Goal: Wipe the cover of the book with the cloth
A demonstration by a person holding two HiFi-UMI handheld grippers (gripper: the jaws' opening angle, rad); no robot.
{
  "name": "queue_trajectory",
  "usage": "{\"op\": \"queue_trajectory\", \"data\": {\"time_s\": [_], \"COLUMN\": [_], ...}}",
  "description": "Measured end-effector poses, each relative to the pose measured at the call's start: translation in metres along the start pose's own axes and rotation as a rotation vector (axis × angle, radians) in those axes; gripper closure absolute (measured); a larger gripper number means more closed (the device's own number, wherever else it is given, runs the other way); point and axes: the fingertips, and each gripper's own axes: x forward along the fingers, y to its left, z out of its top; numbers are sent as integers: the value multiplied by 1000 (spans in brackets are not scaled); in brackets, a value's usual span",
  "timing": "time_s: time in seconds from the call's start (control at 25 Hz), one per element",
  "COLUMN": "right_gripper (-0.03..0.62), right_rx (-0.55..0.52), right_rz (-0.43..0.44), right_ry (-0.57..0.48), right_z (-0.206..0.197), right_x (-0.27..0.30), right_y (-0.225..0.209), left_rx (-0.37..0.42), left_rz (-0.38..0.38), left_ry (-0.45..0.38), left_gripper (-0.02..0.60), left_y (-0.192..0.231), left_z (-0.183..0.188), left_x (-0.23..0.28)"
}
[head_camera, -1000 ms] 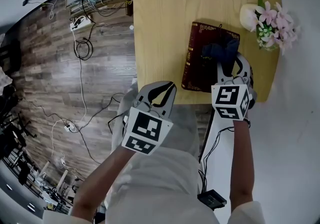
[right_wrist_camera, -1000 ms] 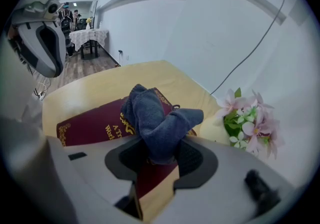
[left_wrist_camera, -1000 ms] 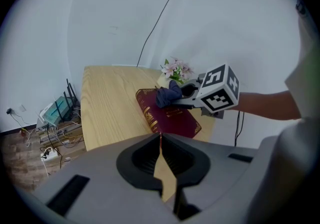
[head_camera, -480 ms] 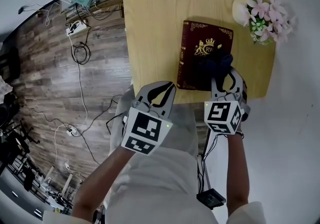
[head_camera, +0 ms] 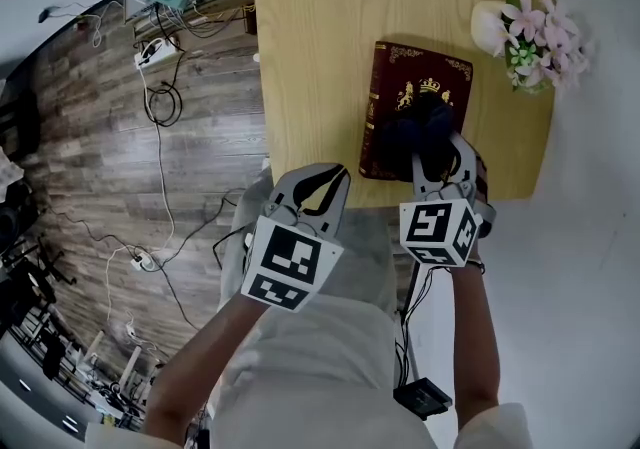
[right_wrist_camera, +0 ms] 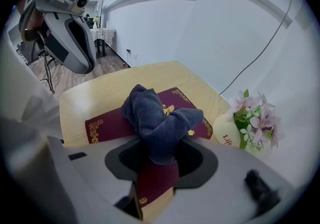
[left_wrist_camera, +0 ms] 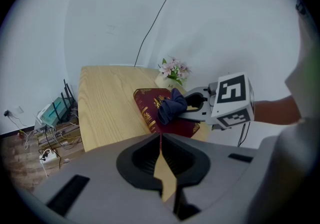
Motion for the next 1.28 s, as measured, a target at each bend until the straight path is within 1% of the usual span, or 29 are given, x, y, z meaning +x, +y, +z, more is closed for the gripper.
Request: {"op": "queue_trajectory", "data": {"time_s": [0.28, 0.48, 0.68, 0.88, 1.08, 1.28], "right_gripper": [439, 439, 439, 439, 439, 439], "right_rx": [-32, -21, -15, -7, -19, 52], "right_rz": [-31, -60, -84, -97, -134, -161], "right_ry": [-37, -53, -65, -69, -38, 3], "right_z": [35, 55, 66, 64, 54, 28], "right_x": [21, 39, 49, 50, 47, 40], "right_y": [-19, -41, -57, -65, -74, -87], "left_rx": [-8, -4, -1, 5, 10, 24], "left_rz": [20, 31, 35, 37, 30, 17], "left_ry": [-7, -4, -6, -5, -4, 3], "left_gripper": [560, 560, 560, 560, 560, 560], "left_y": [9, 12, 12, 13, 14, 8], "left_z": [-1, -4, -4, -4, 1, 3], "left_x": [-12, -17, -19, -20, -20, -15]}}
